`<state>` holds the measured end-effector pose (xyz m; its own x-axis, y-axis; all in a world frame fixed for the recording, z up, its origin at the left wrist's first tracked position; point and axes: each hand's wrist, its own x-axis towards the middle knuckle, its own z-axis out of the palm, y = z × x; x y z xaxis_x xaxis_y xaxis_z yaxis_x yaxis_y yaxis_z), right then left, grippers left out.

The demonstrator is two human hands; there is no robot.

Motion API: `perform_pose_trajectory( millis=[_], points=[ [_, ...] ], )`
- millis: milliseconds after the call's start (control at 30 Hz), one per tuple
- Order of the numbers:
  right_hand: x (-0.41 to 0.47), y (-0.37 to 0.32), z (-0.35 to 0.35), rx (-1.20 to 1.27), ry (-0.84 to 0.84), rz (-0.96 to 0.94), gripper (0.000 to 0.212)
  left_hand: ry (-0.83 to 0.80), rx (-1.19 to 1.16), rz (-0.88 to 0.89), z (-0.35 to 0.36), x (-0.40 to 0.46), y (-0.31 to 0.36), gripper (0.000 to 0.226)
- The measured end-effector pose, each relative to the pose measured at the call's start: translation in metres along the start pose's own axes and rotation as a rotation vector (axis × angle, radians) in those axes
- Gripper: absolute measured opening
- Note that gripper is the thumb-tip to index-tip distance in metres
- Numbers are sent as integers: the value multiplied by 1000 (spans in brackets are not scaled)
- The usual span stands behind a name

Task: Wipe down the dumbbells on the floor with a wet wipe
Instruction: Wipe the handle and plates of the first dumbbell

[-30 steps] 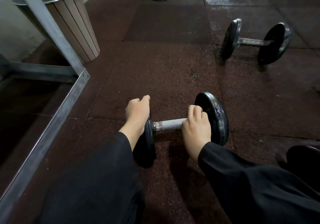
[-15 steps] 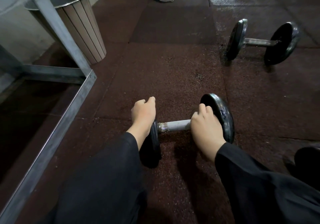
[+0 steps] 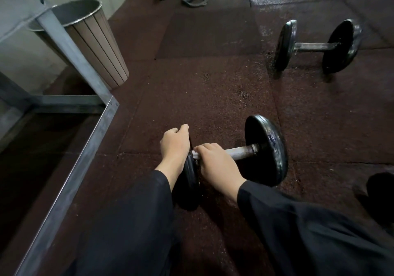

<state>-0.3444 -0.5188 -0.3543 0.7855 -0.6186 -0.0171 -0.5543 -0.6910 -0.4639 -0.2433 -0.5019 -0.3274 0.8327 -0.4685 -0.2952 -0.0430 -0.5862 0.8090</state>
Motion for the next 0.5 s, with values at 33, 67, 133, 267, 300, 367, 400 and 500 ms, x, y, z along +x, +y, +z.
perform_pose_trajectory(
  millis=[33,67,133,267,300,367,400,500],
  points=[
    [-2,1,0,-20,-3,-33,34,-1,-8,2,0,0,0,33],
    [-5,3,0,-25,-12,-67,34,-2,-11,2,0,0,0,32],
    [-10,9,-5,-36,-34,-131,35,-4,-16,5,1,0,-1,29],
    [-2,8,-11,-143,-65,-96,29,9,-22,7,1,0,0,30],
    [3,5,-11,-148,-76,-70,28,11,-27,5,1,0,0,30],
    [11,-1,-11,-119,-112,-43,27,13,-33,4,1,-1,1,28],
    [14,0,-11,-97,-128,-43,27,12,-33,5,1,-1,1,26],
    [12,7,-16,-43,-175,-64,33,9,-25,10,1,-2,0,27]
  ],
)
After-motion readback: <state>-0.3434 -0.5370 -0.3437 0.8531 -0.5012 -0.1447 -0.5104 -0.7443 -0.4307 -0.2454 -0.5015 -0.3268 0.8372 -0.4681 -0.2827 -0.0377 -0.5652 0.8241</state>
